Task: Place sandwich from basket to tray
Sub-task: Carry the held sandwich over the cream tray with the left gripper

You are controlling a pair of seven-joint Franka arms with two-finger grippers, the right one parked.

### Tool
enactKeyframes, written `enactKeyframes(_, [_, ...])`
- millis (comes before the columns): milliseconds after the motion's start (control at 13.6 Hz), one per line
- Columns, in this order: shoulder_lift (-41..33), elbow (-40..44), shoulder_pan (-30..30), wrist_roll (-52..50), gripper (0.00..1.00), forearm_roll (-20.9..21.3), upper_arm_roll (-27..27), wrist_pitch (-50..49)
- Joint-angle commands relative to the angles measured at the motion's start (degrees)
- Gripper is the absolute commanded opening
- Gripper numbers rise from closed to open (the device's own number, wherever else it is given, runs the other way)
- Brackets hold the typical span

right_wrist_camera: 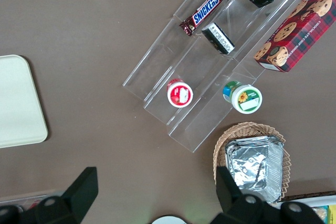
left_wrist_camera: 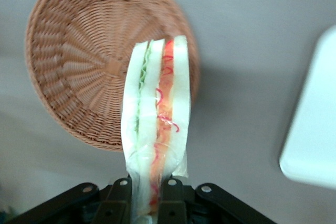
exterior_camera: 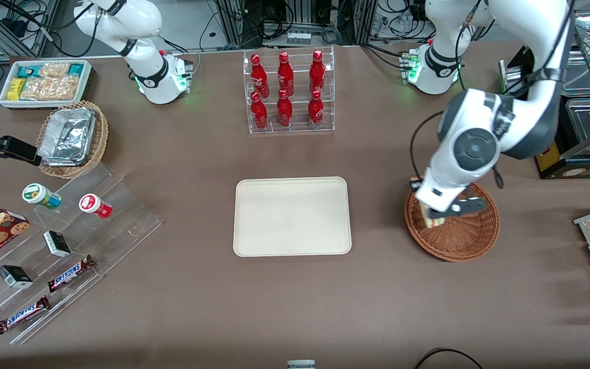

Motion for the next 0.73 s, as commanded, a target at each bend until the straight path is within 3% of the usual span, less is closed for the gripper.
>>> enactKeyframes(0, [4.5, 6.7, -4.4, 4.4, 0.0, 0.4, 0.4, -4.2])
enactKeyframes(147, [8.3, 11.1, -7.7, 3.6, 0.0, -0.5, 0.3, -4.6])
enactKeyframes(293, [11.8, 15.4, -10.3, 1.7, 0.0, -4.1, 0.4, -4.8])
enactKeyframes(660, [22.8, 27.0, -16.1, -6.0, 0.0, -4.6, 0.3, -4.1])
